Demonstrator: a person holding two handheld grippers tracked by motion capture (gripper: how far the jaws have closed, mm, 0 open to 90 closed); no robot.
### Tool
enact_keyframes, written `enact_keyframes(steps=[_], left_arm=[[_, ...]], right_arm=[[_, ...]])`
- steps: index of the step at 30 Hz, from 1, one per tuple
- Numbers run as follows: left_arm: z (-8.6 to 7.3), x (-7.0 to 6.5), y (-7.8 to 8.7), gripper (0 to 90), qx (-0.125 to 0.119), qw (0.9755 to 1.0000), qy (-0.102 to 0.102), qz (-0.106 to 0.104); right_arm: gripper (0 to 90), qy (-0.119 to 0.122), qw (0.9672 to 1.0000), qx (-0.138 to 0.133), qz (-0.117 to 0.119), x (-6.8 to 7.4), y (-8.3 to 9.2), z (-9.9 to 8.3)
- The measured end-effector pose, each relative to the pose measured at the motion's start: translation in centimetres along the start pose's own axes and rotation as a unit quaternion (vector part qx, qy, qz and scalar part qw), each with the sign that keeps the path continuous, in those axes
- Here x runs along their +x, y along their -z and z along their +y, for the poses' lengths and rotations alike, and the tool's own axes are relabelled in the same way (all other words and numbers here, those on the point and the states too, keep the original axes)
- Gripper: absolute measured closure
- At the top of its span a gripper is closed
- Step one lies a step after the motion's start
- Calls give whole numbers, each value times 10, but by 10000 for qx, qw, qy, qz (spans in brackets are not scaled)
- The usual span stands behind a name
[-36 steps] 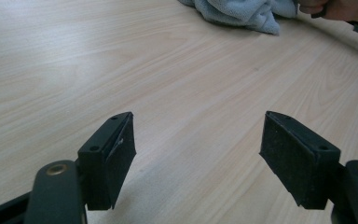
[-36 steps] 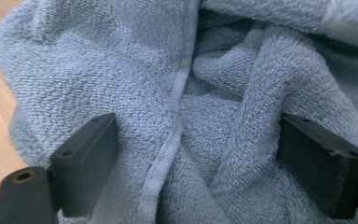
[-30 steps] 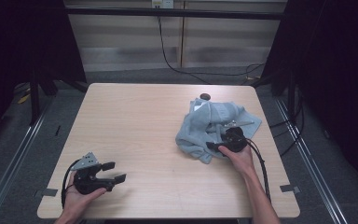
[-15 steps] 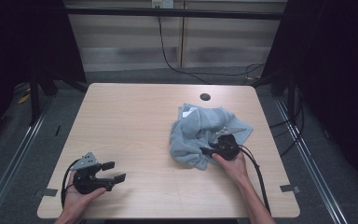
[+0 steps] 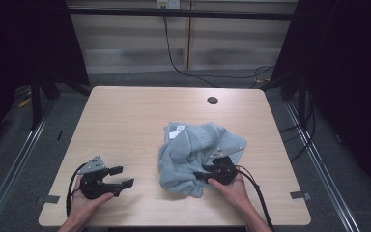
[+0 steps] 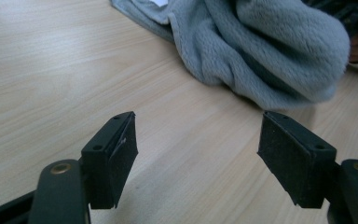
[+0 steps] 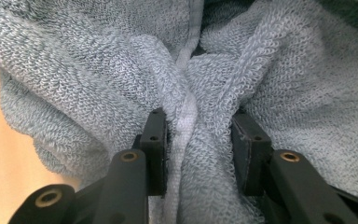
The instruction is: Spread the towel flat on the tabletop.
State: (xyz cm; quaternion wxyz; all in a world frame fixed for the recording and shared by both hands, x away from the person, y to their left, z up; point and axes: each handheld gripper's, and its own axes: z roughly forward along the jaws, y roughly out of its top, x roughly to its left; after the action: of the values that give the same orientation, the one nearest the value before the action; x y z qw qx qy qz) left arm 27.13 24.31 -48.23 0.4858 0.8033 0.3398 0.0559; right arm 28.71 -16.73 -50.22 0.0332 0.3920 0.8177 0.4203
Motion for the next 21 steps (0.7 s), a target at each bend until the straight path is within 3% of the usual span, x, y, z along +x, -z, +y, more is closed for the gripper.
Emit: enact_keyframes(steps=[3,7,8,9,11,13,14,15,16,17,18,19,21], left_arm=[[3,-1,-1,278,-15,10000,-28,36],[12,-3,-2,282,-124,9999,-3,-16],[17,-4,-2,282,-131,9999,-9,-16],[25,-7,-3,282,-144,9998,-129,-33],[38,-11,-4,283,-267,9993,-139,-204],[55,-19,-9,288,-375,9986,-366,-90],[59,-21,-11,290,-366,9984,-412,-108],[66,-22,-15,290,-373,9982,-427,-187],[71,-24,-20,292,-365,9980,-462,-219],[77,-26,-25,292,-355,9978,-493,-254],[83,-28,-32,294,-335,9978,-501,-278],[86,-29,-37,294,-322,9977,-524,-301],[94,-33,-55,294,-204,9980,-571,-190]], right_arm=[[617,37,9999,81,110,17,0,-4],[543,296,9992,135,247,40,3,-4],[543,296,9992,135,247,40,3,-4],[482,332,9990,29,297,42,12,0],[472,311,9990,-39,303,42,16,2],[451,301,9988,-252,285,38,31,6],[441,261,9986,-436,149,32,45,10],[441,261,9986,-436,149,32,45,10],[431,216,9987,-472,-12,21,57,14],[431,216,9987,-472,-12,21,57,14],[403,156,9986,-481,-182,5,63,17],[403,156,9986,-481,-182,5,63,17],[337,78,9986,-382,-360,-10,60,18]])
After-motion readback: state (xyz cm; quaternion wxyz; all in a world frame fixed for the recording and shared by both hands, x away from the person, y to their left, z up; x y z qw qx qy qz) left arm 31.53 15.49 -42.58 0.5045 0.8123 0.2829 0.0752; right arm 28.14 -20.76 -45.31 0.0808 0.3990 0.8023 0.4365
